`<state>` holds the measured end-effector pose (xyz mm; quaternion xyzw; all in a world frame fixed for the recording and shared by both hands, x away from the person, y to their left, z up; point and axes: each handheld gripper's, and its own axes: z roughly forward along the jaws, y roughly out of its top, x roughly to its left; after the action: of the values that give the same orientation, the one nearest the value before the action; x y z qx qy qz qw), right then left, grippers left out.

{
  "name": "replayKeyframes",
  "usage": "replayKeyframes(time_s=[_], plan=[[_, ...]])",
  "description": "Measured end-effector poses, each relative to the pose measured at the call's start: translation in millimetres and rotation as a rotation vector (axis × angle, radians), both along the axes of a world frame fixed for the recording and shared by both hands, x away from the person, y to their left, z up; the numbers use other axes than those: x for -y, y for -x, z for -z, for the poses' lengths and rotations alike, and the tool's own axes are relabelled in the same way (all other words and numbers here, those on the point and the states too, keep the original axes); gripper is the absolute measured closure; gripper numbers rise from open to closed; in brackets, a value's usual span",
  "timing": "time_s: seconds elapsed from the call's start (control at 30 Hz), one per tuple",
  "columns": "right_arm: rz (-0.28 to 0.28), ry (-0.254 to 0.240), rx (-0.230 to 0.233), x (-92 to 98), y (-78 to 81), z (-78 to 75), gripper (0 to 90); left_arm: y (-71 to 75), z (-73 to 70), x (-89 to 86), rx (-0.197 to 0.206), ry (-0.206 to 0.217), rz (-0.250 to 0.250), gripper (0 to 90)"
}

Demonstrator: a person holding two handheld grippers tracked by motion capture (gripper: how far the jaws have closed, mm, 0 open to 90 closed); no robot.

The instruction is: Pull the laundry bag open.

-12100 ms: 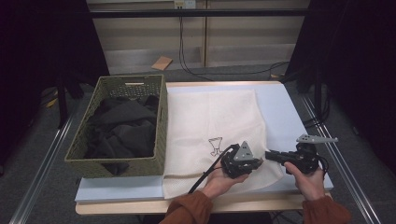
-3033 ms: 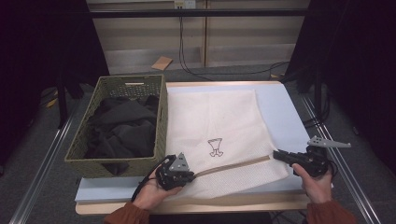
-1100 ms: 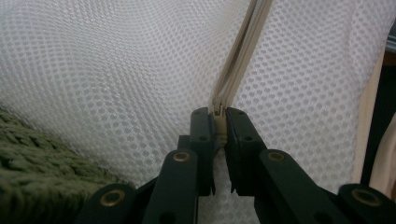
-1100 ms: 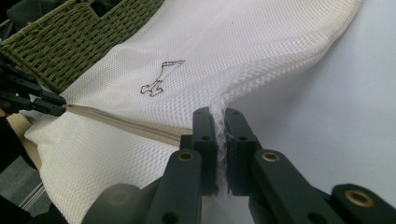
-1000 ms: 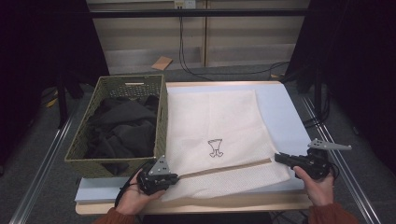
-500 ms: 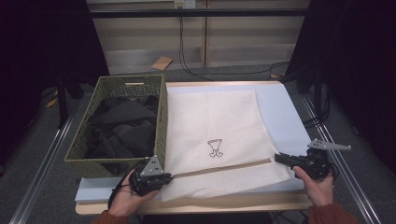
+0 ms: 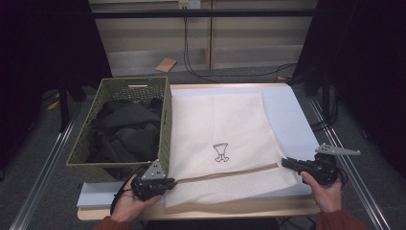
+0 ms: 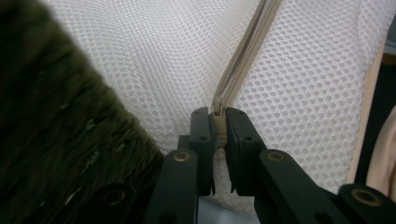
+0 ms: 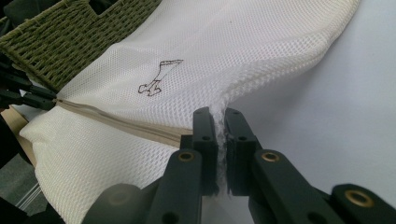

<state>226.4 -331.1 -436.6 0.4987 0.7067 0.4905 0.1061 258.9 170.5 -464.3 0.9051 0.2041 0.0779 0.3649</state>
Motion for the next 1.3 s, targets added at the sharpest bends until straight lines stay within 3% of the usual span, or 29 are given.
replayKeyframes(time_s=[0.03, 0.13, 0.37, 0.43, 0.5, 0.63, 0.67, 0.9, 0.97, 1.03, 1.23, 1.3], plan=[[0.002, 0.001, 0.000, 0.3, 0.0, 0.2, 85.6, 0.0, -1.8, -0.7, 0.004, -0.007, 0.005, 82.5], [0.007, 0.002, -0.006, 1.0, -0.4, 0.7, 85.6, -0.1, -2.3, -5.0, -0.006, 0.028, -0.004, 82.4], [0.008, 0.005, -0.006, 0.0, 0.6, 0.1, 85.6, 3.9, -6.0, -7.9, 0.009, -0.002, 0.005, 82.4], [0.007, 0.012, -0.003, -0.5, 0.7, 0.4, 85.6, 3.5, -5.5, -10.4, 0.000, 0.025, 0.008, 82.4], [0.004, 0.004, -0.011, -1.3, 0.3, 1.0, 85.6, 4.5, -5.4, -11.2, 0.006, 0.005, 0.006, 82.4], [0.004, 0.007, -0.010, -0.8, 0.8, 1.0, 85.7, 4.2, -3.2, -11.1, -0.002, 0.015, 0.013, 82.4], [0.002, 0.013, -0.008, -1.4, 0.8, 1.1, 85.6, 4.6, -4.3, -10.8, 0.005, -0.017, 0.004, 82.4], [0.008, 0.024, -0.010, -0.5, 3.5, 2.6, 85.7, 3.1, -3.0, -11.2, -0.009, 0.000, 0.004, 82.4], [0.007, -0.006, -0.010, -0.2, 3.7, 1.2, 85.7, 1.5, -1.4, -12.1, -0.019, 0.012, 0.009, 82.4], [0.011, 0.005, -0.003, -0.4, 3.5, -0.4, 85.8, 2.5, -1.6, -10.5, -0.002, -0.003, 0.015, 82.4], [0.017, 0.022, -0.006, -0.7, 3.0, -0.9, 85.9, 2.8, 0.1, -11.3, -0.015, -0.003, 0.027, 82.4], [0.013, -0.005, -0.003, 0.3, 3.5, -3.2, 85.9, 3.0, -2.6, -12.9, -0.009, -0.020, 0.028, 82.5]])
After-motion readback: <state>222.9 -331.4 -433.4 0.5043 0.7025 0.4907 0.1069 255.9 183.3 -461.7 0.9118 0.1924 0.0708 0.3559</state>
